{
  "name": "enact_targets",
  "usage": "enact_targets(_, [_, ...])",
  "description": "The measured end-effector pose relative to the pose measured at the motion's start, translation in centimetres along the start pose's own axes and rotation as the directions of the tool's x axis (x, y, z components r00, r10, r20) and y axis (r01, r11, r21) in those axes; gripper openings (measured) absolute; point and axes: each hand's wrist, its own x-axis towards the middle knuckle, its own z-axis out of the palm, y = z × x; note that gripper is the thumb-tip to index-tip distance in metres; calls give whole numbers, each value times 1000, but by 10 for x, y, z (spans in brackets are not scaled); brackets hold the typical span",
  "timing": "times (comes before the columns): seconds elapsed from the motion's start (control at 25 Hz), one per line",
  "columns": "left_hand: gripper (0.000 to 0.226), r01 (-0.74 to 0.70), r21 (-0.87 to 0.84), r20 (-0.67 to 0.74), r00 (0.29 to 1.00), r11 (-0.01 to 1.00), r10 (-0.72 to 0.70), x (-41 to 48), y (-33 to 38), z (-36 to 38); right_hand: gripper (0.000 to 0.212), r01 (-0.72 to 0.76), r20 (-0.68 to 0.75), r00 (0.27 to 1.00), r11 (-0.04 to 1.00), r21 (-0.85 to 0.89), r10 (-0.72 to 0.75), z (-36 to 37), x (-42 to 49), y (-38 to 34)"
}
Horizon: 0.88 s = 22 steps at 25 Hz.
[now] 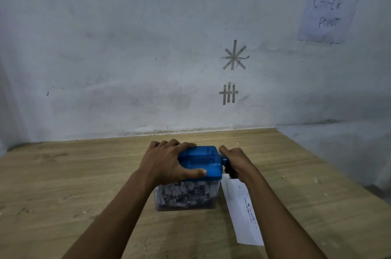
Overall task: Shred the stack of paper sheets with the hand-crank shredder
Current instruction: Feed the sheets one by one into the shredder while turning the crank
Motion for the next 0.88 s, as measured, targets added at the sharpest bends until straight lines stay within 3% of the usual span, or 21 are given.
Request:
enact_targets(0.12, [116,55,1,-24,998,998,-55,-1,2,-2,34,-121,57,991,991,-51,123,6,-12,24])
enact_targets(0.24, [122,93,-16,-33,995,996,-93,-2,5,-1,39,-111,29,993,994,-12,111,6,-28,39])
enact_targets(0.36, [123,90,-24,-34,995,996,-91,-2,4,-2,52,39,-73,996,982,-185,-53,7,-38,47])
enact_targets(0.48, [115,72,-23,-29,997,997,-73,-2,0,-1,60,167,-229,942,935,-314,-245,-2,-48,66])
enact_targets(0.52, [114,70,-23,-25,997,997,-71,-2,1,-1,58,139,-313,912,918,-372,-265,-8,-51,74])
enact_targets(0.6, [114,69,-28,-25,997,997,-70,-2,1,0,60,-69,-414,890,840,-538,-192,-22,-58,90])
enact_targets(0.68, [115,71,-39,-27,997,997,-72,-2,1,0,82,-246,-404,914,750,-614,-32,-27,-64,102])
enact_targets(0.76, [117,71,-37,-29,997,997,-72,-2,1,0,93,-253,-356,934,697,-671,-4,-26,-68,108])
enact_targets(0.88, [118,65,-22,-26,998,998,-65,-2,2,2,81,-196,-326,943,688,-699,-63,-25,-69,110])
